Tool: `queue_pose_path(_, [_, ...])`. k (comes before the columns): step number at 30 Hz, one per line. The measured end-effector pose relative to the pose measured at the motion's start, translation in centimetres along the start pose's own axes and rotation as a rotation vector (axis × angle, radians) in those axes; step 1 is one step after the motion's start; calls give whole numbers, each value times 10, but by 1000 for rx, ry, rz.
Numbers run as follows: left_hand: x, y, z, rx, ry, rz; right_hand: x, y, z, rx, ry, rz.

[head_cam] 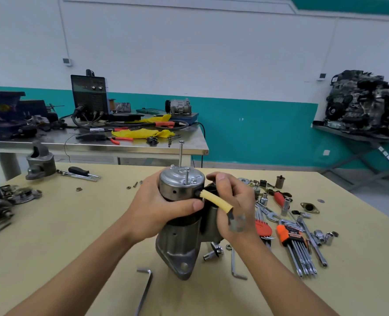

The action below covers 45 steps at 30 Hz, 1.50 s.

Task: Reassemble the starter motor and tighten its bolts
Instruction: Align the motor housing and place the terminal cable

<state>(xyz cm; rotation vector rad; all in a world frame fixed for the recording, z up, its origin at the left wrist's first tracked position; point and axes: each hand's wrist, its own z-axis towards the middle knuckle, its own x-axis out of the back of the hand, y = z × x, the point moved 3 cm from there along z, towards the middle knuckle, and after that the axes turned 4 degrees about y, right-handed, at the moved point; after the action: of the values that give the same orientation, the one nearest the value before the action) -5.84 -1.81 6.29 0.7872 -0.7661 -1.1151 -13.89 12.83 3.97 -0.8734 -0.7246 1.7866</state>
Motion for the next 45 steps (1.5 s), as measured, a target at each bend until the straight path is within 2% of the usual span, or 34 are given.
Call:
queue_pose_path(5, [-16, -2, -13, -110, 235, 122, 2, 4, -1, 99, 101, -118])
queue_pose_path(10, [2, -5, -2, 23, 22, 38, 0, -3, -1, 65, 17, -65])
queue_pose_path(14, [0, -6, -3, 18, 82, 23, -2, -2, -1, 50, 16, -52])
queue_pose_path(17, [-4, -8, -6, -3, 157, 66, -1, -2, -1, 105, 53, -141])
queue_pose_path(21, [2, 5, -1, 112, 118, 4, 1, 2, 1, 128, 45, -165])
queue_pose_path(24, [15, 28, 16, 159, 191, -104, 0, 2, 2, 134, 48, -167])
queue_pose_path(27, [18, 45, 31, 91, 235, 60, 1, 3, 3, 129, 51, -165])
queue_pose_path(30, [16, 46, 32, 13, 236, 119, 3, 5, 4, 123, 54, -153])
queue_pose_path(33, [19, 41, 32, 3, 179, 55, 2, 4, 3, 145, 43, -157])
queue_pose_path(37, [17, 34, 34, 151, 52, -74, 3, 4, 4, 143, 49, -151])
queue_pose_path(40, [16, 30, 32, 214, 116, 36, 4, 4, 4, 144, 56, -156])
queue_pose_path(45, [14, 34, 31, 64, 117, 69, 4, 7, 4, 104, 52, -145])
